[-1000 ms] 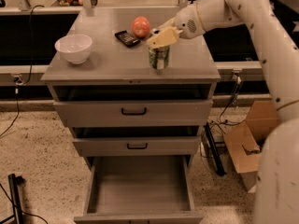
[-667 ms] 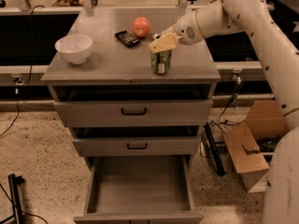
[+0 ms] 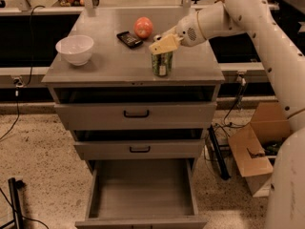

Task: Pick green can from bottom drawer and place on counter

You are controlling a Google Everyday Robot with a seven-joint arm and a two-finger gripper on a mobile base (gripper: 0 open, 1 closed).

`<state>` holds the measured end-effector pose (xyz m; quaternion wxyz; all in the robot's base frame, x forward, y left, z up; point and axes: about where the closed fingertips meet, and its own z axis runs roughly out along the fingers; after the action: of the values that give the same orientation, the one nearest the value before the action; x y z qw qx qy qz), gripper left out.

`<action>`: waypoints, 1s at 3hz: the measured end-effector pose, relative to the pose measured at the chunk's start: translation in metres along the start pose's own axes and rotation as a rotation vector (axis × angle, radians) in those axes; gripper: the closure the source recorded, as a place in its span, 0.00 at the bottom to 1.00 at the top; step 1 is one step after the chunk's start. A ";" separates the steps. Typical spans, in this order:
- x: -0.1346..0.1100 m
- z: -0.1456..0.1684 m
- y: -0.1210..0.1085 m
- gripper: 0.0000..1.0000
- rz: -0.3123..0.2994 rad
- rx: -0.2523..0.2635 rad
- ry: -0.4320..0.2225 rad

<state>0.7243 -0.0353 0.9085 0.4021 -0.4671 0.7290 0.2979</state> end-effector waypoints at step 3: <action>-0.016 -0.012 0.010 0.00 -0.101 -0.023 -0.027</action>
Offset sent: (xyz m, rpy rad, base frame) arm 0.0000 0.0010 0.0007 0.0102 0.0051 0.0079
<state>0.7153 -0.0338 0.9290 0.4209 -0.5040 0.6955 0.2917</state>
